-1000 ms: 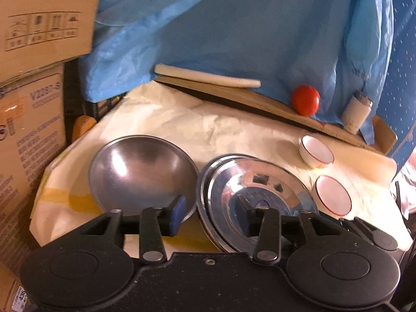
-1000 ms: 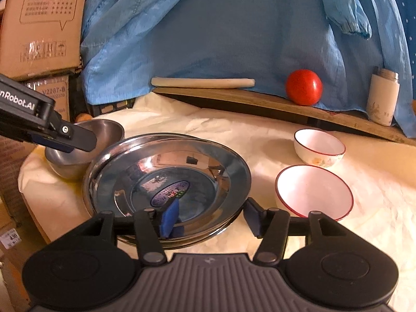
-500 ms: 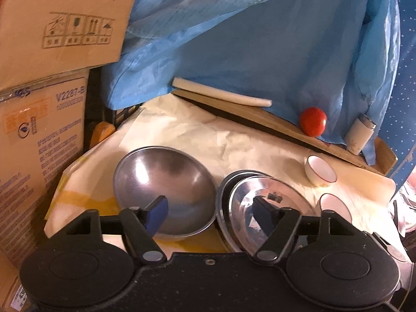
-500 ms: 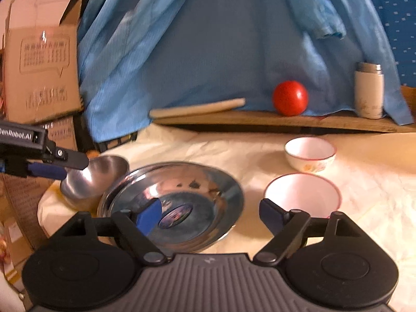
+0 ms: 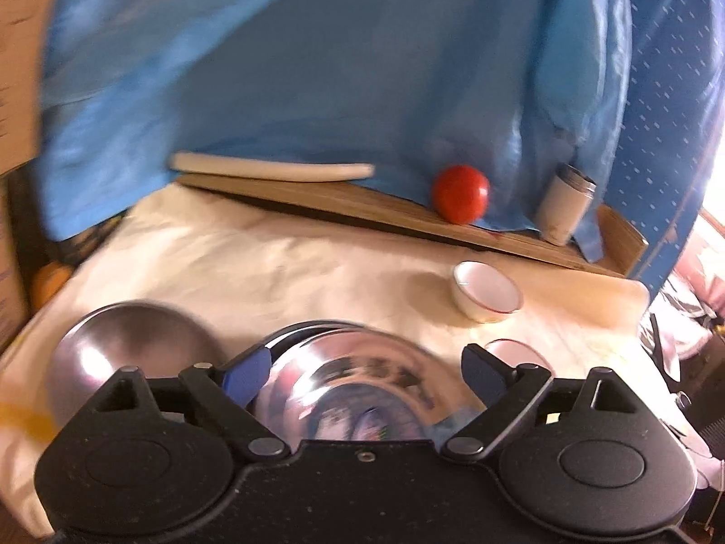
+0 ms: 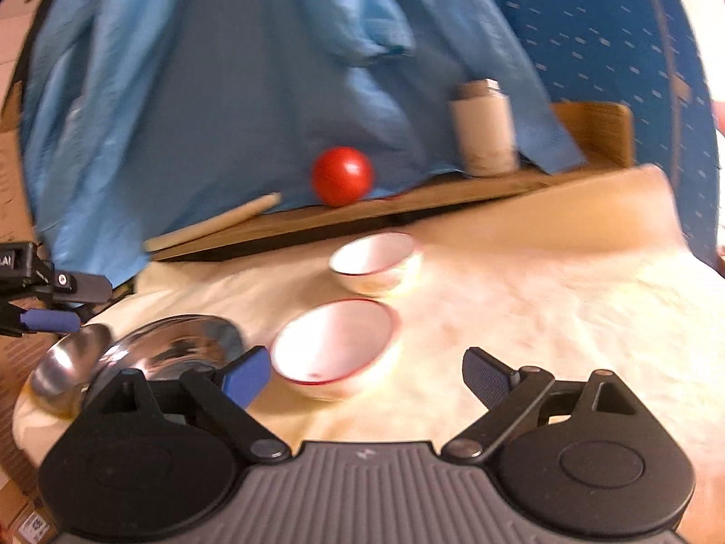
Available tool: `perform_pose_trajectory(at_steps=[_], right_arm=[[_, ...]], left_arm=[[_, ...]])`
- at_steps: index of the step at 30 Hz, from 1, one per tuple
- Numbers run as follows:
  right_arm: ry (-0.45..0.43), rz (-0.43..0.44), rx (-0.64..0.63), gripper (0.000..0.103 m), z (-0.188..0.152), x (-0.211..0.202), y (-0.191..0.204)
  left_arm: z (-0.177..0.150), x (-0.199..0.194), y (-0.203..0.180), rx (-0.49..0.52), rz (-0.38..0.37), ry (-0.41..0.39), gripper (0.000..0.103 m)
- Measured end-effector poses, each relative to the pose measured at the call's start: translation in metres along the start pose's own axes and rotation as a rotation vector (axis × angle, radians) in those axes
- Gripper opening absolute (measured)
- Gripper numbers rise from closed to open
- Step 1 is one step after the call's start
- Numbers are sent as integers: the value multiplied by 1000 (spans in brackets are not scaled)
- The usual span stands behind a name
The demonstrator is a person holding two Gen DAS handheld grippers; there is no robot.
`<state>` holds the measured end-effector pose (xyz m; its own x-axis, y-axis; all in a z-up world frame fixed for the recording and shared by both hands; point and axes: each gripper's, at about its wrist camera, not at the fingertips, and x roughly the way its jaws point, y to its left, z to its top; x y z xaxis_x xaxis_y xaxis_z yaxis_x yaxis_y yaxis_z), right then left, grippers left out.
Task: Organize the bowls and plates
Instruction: 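Move both grippers to the larger red-rimmed white bowl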
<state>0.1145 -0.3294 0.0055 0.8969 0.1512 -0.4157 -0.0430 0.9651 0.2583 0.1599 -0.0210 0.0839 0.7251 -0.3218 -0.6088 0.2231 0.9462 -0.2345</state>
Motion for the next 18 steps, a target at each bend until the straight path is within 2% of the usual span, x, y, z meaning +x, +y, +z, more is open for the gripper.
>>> perform_pose_trajectory(at_steps=[5,11,18], right_arm=[[5,-19,46,95,0,2,-24],[15,-9,67,99,0,9,-40],[29,-1,85,100,-1,20,-48]], left_arm=[[10,31,-34,61,-28,29,100],[12,72,-69,159,-24,100,100],[12,108,-86,243,-1,180,100]])
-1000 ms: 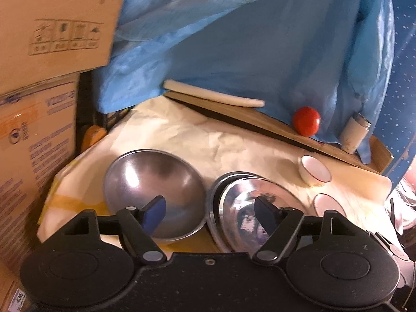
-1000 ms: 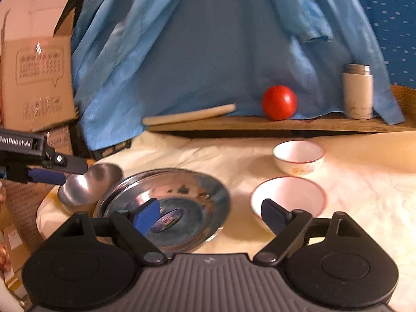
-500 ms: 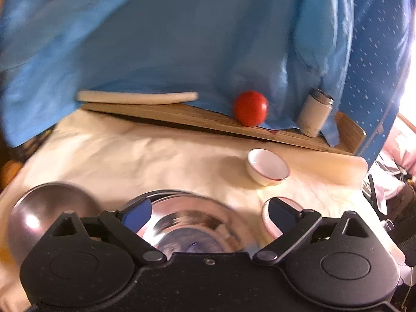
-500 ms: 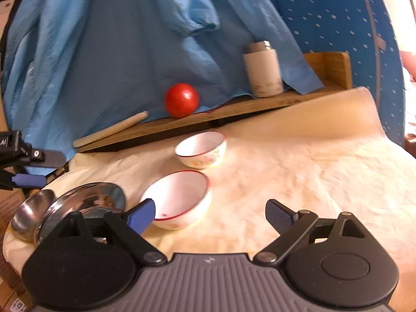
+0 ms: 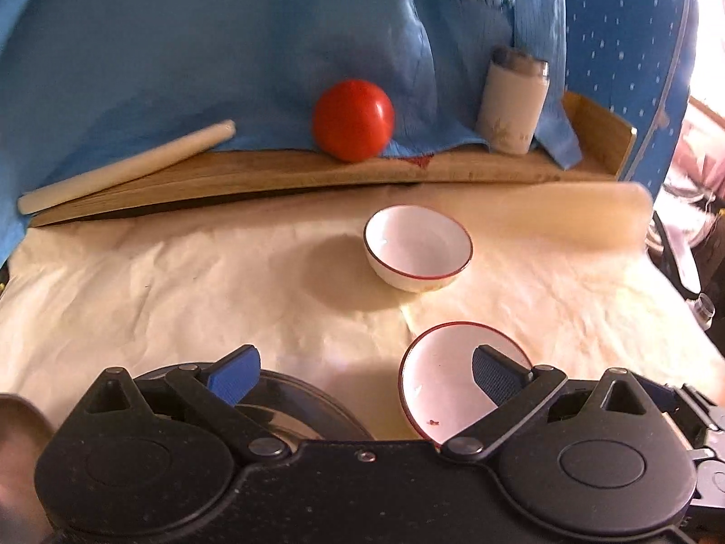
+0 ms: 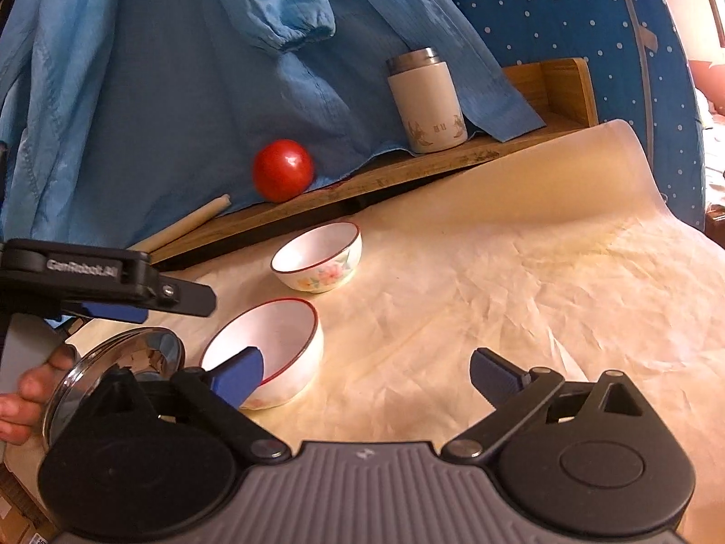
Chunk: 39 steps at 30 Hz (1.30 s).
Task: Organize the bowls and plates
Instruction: 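Move both grippers to the larger red-rimmed white bowl, then close both grippers on the rim of the red-rimmed white bowl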
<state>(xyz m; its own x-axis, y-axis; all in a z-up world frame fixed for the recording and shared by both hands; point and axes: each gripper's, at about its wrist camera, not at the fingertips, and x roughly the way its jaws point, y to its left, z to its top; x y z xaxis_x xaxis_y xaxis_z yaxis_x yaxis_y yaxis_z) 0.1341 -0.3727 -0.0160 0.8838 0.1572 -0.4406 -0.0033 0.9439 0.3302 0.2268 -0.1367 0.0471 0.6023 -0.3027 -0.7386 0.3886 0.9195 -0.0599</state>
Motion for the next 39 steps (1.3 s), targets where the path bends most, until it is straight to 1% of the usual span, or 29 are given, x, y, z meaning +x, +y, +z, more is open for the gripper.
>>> perform_pose_trajectory(at_steps=[4,11,18,21,23,27,30,31,32,33,34,35,39], right_arm=[[9,12,3,100,-2,6,1],[18,17,-6,99,-6,15,5],[16,10,-13,94,-5,19,9],[20,17,-16,90,-5,21,11],[23,27,-16,87,-6,22,12],[30,39,-9,84,-7,23,15],[33,47,1,80,-8,24,16],[33,49,3,78,-8,24,16],[33,52,7,78,-8,24,16],[33,54,11,76,-8,24,16],[32,57,15,74,-8,24,16],[32,59,17,74,-8,24,16],[33,63,22,73,-10,24,16]], left_arm=[[4,12,-2,20,17,27,100],[5,24,-1,37,33,50,100],[7,34,-2,69,31,77,99],[7,36,-1,67,18,82,91],[7,36,-2,72,9,85,84],[7,35,-5,87,-10,84,78],[6,34,-7,95,-29,90,70],[6,35,-7,96,-35,95,64],[5,35,-8,96,-42,102,54],[5,36,-8,94,-47,110,48],[4,37,-8,89,-53,121,36],[3,37,-8,81,-61,131,30],[0,37,-9,65,-80,141,20]])
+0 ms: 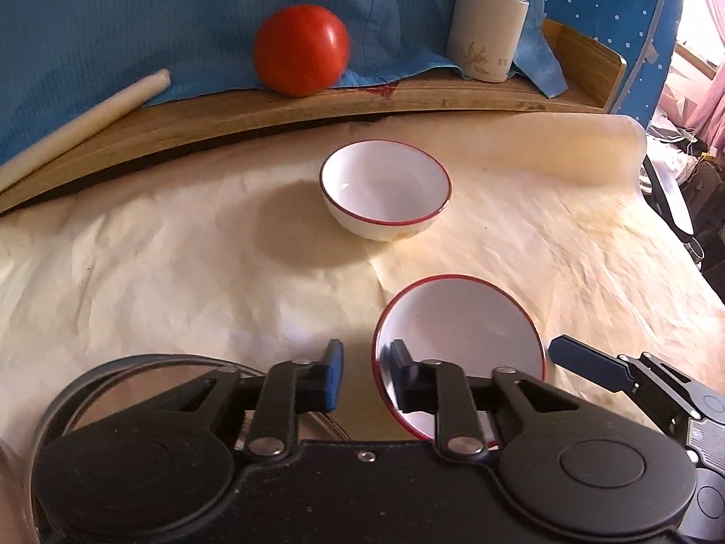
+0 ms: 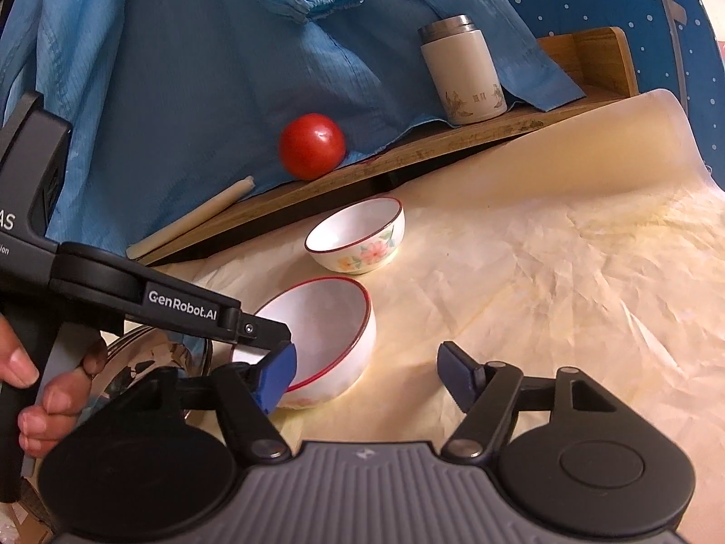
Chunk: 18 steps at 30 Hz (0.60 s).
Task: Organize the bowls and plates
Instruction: 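Close both grippers on the rim of the red-rimmed white bowl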
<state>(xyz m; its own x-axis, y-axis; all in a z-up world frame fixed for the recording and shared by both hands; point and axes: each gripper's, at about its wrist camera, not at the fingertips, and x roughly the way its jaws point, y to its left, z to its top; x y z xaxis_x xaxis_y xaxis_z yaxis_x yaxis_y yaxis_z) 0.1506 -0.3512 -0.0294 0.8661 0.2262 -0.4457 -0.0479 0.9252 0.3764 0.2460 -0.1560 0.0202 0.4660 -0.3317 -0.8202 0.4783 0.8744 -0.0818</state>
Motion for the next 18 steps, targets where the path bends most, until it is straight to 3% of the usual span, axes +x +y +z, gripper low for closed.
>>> perform_pose_trajectory(at_steps=[4,11,18], right_arm=[[0,-2,-1,71,-1,-1,0],[-3,-16,-5,60,-6,-3,-1],[18,7,10,35,-10,-2,-1]], left_arm=[[-2,-3,-4,1,-13,-3,8],[-6,-12,-11,15,4,-29,6],[-15,-22,-16,-19,15,-93,5]])
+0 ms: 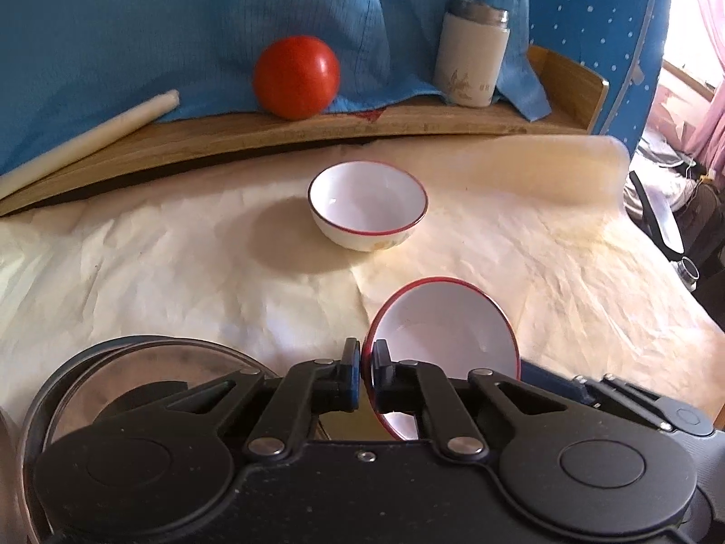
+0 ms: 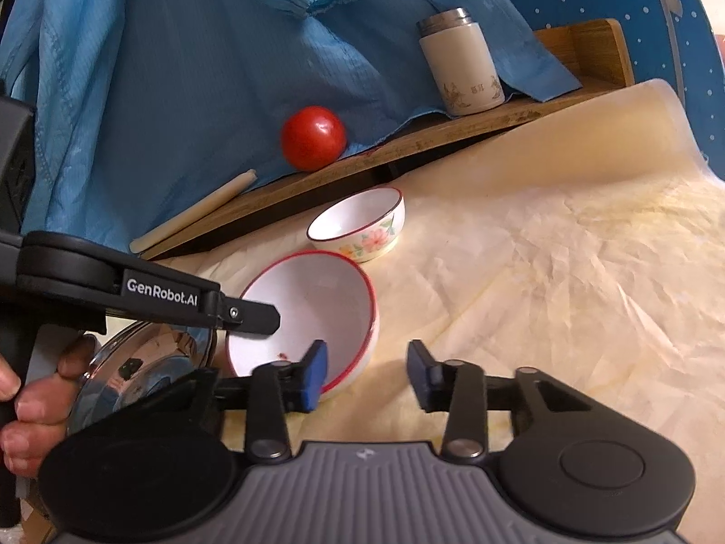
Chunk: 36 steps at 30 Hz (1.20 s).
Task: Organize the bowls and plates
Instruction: 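Close both grippers on the rim of the red-rimmed white bowl, then lift the white bowl with both grippers and carry it over the plate stack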
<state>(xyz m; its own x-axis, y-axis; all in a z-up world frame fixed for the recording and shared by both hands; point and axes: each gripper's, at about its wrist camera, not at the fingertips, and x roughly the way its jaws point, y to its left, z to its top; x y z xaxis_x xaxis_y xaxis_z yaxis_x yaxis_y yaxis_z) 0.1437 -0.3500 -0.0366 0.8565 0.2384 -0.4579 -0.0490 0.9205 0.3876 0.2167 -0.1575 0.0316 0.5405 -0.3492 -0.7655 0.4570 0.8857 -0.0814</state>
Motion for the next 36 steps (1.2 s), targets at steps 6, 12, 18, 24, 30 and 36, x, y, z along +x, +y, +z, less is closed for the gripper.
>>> perform_pose_trajectory(at_steps=[6,12,18,24,30,36], right_arm=[[0,10,32,19,-3,1,0],[-3,-7,40,16,-3,-4,3],[-31,-24,19,16,-2,-16,14],[-58,-21,-29,16,2,-27,35],[-64,8,-108,16,11,-28,72],[-59,75,-203,15,24,-19,120]], left_arm=[[-10,-10,-8,-3,19,-52,5],[-17,-17,-9,-25,21,-70,5],[-23,-32,-9,-23,17,-113,5],[-30,-56,1,-50,15,-166,5],[-37,-86,28,-96,41,-215,5],[-42,-120,68,-169,91,-270,6]])
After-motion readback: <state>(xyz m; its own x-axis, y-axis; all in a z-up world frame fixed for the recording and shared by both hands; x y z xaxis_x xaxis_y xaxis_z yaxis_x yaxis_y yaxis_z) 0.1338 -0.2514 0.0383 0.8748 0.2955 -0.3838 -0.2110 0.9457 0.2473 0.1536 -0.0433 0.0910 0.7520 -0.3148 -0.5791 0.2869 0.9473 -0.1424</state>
